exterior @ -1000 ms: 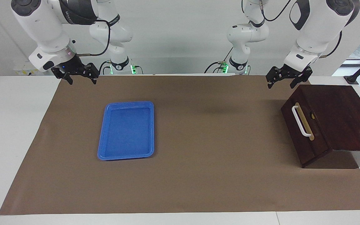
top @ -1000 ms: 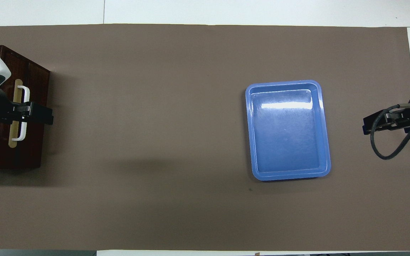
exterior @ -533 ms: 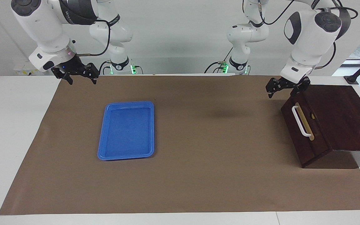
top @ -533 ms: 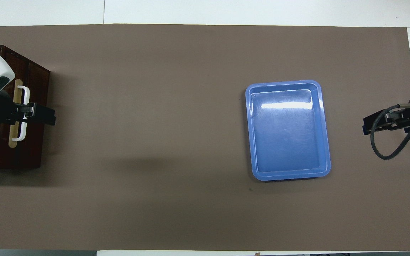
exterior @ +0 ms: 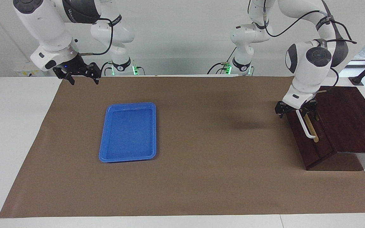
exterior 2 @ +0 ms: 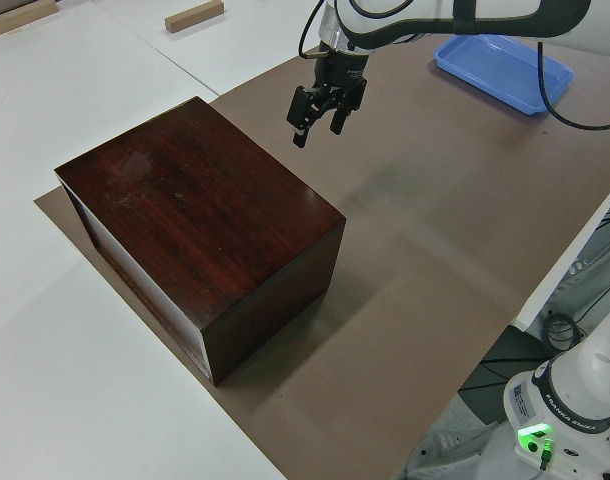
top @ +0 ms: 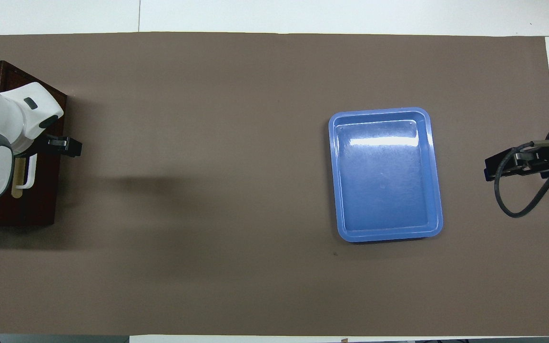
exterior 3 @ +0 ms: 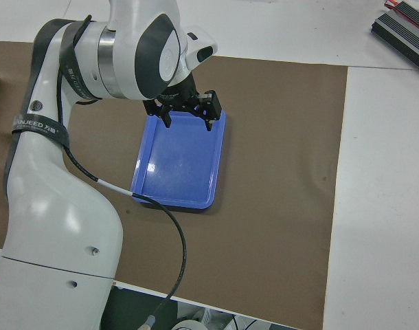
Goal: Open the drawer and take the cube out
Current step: 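Pull the drawer handle away from the box with the left gripper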
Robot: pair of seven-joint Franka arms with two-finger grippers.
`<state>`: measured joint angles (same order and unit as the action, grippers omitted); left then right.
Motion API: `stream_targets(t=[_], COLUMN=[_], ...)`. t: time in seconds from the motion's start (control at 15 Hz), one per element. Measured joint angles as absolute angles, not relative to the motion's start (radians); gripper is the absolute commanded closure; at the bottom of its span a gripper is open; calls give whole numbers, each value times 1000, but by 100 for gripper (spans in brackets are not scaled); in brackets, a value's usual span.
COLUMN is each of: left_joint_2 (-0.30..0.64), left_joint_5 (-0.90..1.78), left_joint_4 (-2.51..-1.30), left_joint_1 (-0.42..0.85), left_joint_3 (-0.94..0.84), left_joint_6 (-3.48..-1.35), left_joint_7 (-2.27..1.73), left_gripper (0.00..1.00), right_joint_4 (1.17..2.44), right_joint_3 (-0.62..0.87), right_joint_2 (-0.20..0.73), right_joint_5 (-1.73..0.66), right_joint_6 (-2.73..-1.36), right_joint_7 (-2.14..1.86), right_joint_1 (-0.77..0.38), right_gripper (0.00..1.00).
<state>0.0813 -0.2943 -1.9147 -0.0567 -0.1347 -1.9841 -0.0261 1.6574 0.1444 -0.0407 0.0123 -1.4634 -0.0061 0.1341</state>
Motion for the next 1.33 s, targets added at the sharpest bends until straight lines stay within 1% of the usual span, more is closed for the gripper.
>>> stream_targets(t=[0.2, 0.47, 1.0, 1.13, 1.33], left_joint_2=[102, 104, 103, 101, 100], left_joint_5=[-334, -336, -346, -348, -348], left_joint_4=[-1941, -1999, -2042, -2044, -2046], left_joint_1=[-69, -108, -111, -103, -48], left_joint_3=[-134, -133, -140, -144, -147], left_joint_6=[-2052, -2145, -2184, -2185, -2185], left_joint_7=[-26, -20, -19, -19, -20], left_gripper=[0, 0, 0, 0, 0], right_joint_4=[1657, 1657, 1657, 1657, 1658], right_joint_3=[145, 145, 145, 145, 145], right_joint_2=[-41, -41, -41, -41, -41], right_joint_5=[12, 12, 12, 12, 12], right_joint_6=[-1463, -1463, -1463, -1463, -1463], right_joint_7=[-6, -6, -6, -6, -6], right_joint_1=[134, 134, 134, 134, 134], right_gripper=[0, 0, 0, 0, 0])
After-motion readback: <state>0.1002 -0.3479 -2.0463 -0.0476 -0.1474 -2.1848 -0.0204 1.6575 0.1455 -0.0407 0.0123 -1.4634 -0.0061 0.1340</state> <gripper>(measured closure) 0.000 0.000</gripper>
